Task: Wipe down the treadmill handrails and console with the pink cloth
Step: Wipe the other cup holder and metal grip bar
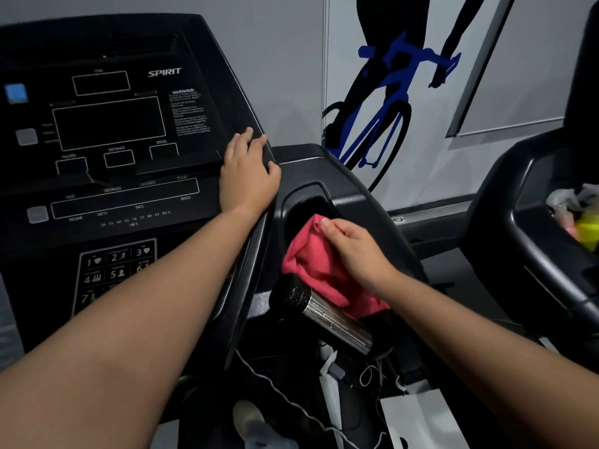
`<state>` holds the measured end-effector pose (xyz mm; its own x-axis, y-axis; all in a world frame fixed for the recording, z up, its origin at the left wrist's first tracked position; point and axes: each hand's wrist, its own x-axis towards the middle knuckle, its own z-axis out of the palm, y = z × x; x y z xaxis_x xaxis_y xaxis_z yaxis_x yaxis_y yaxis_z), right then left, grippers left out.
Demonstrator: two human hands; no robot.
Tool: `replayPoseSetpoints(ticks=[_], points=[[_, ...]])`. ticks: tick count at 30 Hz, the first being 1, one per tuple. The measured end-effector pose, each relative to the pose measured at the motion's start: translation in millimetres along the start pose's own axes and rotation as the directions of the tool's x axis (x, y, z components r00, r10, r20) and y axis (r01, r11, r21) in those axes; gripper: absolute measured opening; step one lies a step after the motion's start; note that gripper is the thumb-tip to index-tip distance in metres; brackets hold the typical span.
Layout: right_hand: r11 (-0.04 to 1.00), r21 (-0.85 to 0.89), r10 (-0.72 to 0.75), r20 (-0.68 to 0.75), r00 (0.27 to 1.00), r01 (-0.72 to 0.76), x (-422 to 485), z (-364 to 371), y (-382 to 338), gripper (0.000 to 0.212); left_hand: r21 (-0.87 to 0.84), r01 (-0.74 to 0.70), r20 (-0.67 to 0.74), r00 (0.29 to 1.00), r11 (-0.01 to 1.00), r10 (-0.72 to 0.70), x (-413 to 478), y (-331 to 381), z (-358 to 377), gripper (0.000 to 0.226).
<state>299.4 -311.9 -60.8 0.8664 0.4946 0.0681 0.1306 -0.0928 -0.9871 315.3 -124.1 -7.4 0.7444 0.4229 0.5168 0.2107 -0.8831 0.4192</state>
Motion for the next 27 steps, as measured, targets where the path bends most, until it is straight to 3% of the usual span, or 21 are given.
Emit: replayPoseSetpoints(ticks=[4,7,9,11,14,16,18,22,24,27], points=[[0.963,0.229,0.131,0.063,0.989,-0.142,7,-8,-11,0.028,-0.038,-0.022,-0.016,1.000,0.999,0.022,-13,-5,0,0.039],[0.958,0.268,0.090,0.072,0.993,-0.106,17,-14,-24,0.026,-0.064,-0.058,-0.028,0.998,0.996,0.057,-29,-11,-1,0.029],[0.964,0.257,0.034,0.122,0.992,-0.064,20,-15,-38,0.023,-0.210,-0.058,-0.006,0.998,0.976,0.058,-36,-14,-5,0.025],[0.975,0.223,-0.029,0.195,0.980,-0.016,20,-15,-49,0.021,-0.480,0.005,0.081,0.996,0.877,0.038,-42,-11,-15,0.032],[0.975,0.217,-0.103,0.296,0.949,0.038,19,-11,-65,0.020,-0.767,0.140,0.279,0.952,0.627,0.129,-57,4,-34,0.039],[0.971,0.224,-0.160,0.356,0.921,0.083,21,-9,-74,0.020,-0.790,0.236,0.408,0.891,0.566,0.198,-69,9,-43,0.040],[0.956,0.280,-0.190,0.352,0.917,0.091,25,-10,-79,0.022,-0.768,0.288,0.486,0.844,0.572,0.228,-79,4,-46,0.026],[0.920,0.377,-0.221,0.287,0.932,0.102,33,-14,-83,0.024,-0.747,0.403,0.551,0.821,0.529,0.153,-87,-14,-62,0.024],[0.931,0.345,-0.233,0.307,0.923,0.120,32,-9,-81,0.023,-0.719,0.393,0.546,0.829,0.573,0.117,-88,-24,-72,0.025],[0.945,0.326,-0.167,0.373,0.913,0.039,30,1,-71,0.022,-0.728,0.320,0.424,0.905,0.606,0.032,-100,-29,-83,0.016]])
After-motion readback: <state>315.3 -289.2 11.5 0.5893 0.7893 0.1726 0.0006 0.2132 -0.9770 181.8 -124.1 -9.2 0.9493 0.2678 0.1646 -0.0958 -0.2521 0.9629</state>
